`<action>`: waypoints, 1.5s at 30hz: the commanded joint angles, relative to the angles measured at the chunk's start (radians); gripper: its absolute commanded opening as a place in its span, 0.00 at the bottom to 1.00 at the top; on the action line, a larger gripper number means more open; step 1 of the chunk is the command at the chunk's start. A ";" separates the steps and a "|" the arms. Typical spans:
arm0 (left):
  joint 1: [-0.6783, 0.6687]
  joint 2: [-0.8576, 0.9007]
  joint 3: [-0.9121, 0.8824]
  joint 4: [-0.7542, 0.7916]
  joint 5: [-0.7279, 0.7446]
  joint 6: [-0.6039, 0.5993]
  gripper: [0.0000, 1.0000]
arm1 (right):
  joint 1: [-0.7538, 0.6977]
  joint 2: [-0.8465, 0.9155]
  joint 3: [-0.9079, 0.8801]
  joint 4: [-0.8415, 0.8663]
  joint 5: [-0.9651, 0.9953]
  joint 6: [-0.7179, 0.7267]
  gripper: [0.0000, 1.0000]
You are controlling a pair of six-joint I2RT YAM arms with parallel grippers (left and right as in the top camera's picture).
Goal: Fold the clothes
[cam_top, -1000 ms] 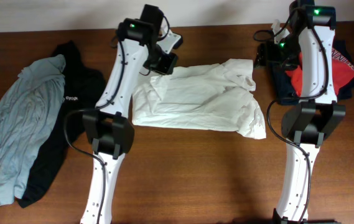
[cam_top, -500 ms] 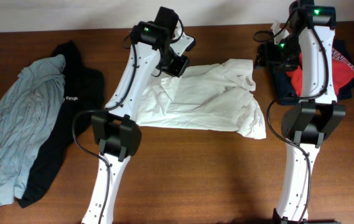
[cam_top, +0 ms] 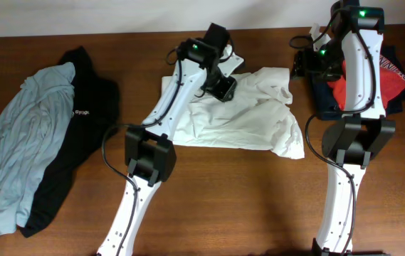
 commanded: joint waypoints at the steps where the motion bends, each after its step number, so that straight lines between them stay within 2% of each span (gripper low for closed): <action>1: -0.006 0.014 0.016 0.003 0.000 -0.006 0.99 | 0.000 -0.024 0.003 -0.007 -0.002 -0.011 0.75; 4: 0.004 0.013 0.045 -0.016 0.001 -0.046 0.99 | 0.000 -0.024 0.003 -0.010 -0.002 -0.011 0.75; 10: 0.053 -0.015 0.203 -0.180 -0.056 -0.046 0.99 | 0.000 -0.024 0.003 -0.011 -0.002 -0.011 0.74; 16: 0.090 -0.011 0.212 -0.246 -0.104 0.086 0.99 | 0.000 -0.024 0.003 -0.010 -0.002 -0.011 0.74; 20: 0.093 -0.010 0.135 -0.230 -0.105 0.214 0.99 | 0.000 -0.024 0.003 -0.013 -0.002 -0.011 0.75; 25: 0.093 -0.010 0.038 -0.141 -0.104 0.304 0.98 | 0.000 -0.024 0.003 -0.018 -0.002 -0.011 0.75; 29: 0.093 -0.010 -0.007 -0.080 -0.103 0.325 0.98 | 0.000 -0.024 0.003 -0.018 -0.002 -0.011 0.75; 34: 0.093 -0.010 -0.027 -0.089 -0.095 0.328 0.94 | 0.000 -0.024 0.003 -0.018 -0.002 -0.011 0.75; 37: 0.093 -0.010 -0.040 -0.111 -0.064 0.328 0.89 | 0.000 -0.024 0.003 -0.018 -0.002 -0.011 0.75; 39: 0.093 -0.010 -0.042 -0.133 -0.043 0.328 0.81 | 0.000 -0.024 0.003 -0.018 -0.002 -0.011 0.75; 43: 0.092 -0.010 -0.042 -0.174 -0.039 0.328 0.57 | 0.000 -0.024 0.003 -0.017 -0.002 -0.011 0.75; 45: 0.092 -0.010 -0.042 -0.193 -0.039 0.328 0.50 | 0.000 -0.024 0.003 -0.017 -0.002 -0.011 0.75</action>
